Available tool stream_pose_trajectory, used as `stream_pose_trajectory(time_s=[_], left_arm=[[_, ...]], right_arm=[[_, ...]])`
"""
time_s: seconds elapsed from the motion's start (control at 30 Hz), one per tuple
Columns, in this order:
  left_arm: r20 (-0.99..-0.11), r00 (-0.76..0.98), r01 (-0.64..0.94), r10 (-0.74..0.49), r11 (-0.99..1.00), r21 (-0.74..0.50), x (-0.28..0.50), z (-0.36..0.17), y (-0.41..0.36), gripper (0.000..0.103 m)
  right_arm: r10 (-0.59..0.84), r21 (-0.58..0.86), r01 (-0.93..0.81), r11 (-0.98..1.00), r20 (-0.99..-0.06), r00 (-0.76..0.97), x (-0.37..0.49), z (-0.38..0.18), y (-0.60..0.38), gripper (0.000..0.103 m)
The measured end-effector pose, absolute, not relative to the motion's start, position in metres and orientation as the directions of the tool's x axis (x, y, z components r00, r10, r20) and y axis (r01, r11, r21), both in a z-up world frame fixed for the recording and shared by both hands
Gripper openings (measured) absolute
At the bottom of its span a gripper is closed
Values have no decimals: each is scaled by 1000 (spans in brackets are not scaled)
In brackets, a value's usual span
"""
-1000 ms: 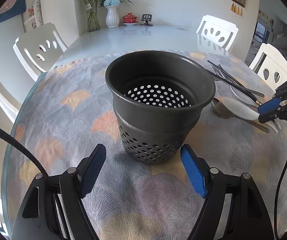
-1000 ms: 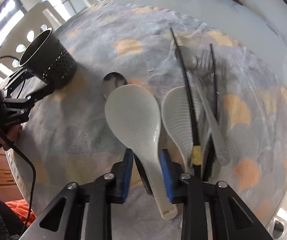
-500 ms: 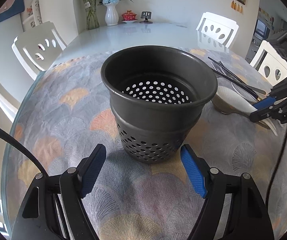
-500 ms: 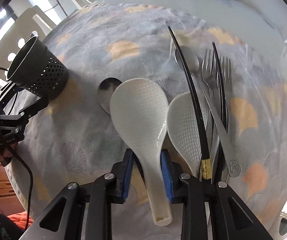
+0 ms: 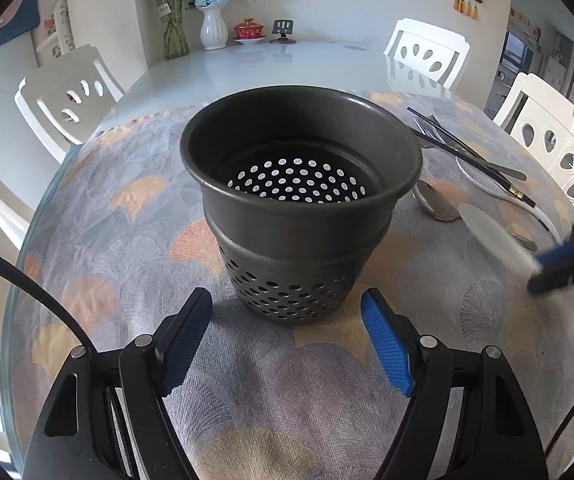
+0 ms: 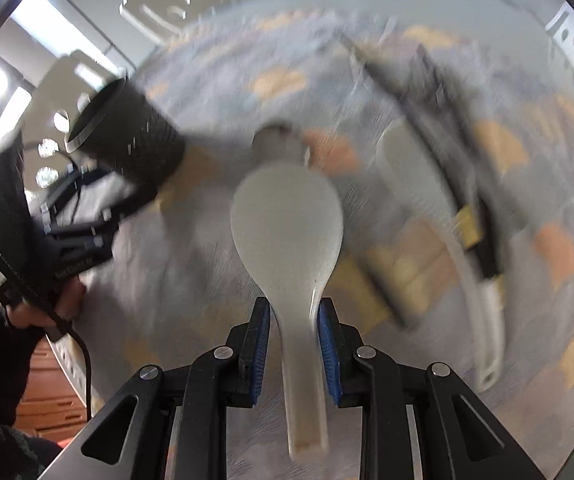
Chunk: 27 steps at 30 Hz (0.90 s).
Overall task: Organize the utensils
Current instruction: 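Lift the white rice paddle with the right gripper toward the held holder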
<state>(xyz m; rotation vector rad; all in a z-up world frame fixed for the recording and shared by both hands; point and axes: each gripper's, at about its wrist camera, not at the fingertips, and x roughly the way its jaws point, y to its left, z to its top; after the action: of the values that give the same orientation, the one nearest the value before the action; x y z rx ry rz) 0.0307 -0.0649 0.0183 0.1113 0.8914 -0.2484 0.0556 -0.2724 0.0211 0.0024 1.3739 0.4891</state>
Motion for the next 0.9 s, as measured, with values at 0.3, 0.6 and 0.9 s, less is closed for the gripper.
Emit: stream_pose_trajectory(time_s=[0.3, 0.6, 0.9], left_arm=[[-770, 599, 253, -219, 964, -78, 31, 20, -55, 75], [-786, 578, 302, -220, 952, -44, 28, 19, -67, 75], [-788, 581, 332, -203, 943, 1, 26, 20, -75, 75]], right_arm=[[231, 191, -282, 940, -966, 115, 72, 23, -230, 58], [129, 91, -198, 976, -973, 189, 72, 15, -212, 50], [251, 224, -131, 966, -935, 250, 38, 25, -255, 29]])
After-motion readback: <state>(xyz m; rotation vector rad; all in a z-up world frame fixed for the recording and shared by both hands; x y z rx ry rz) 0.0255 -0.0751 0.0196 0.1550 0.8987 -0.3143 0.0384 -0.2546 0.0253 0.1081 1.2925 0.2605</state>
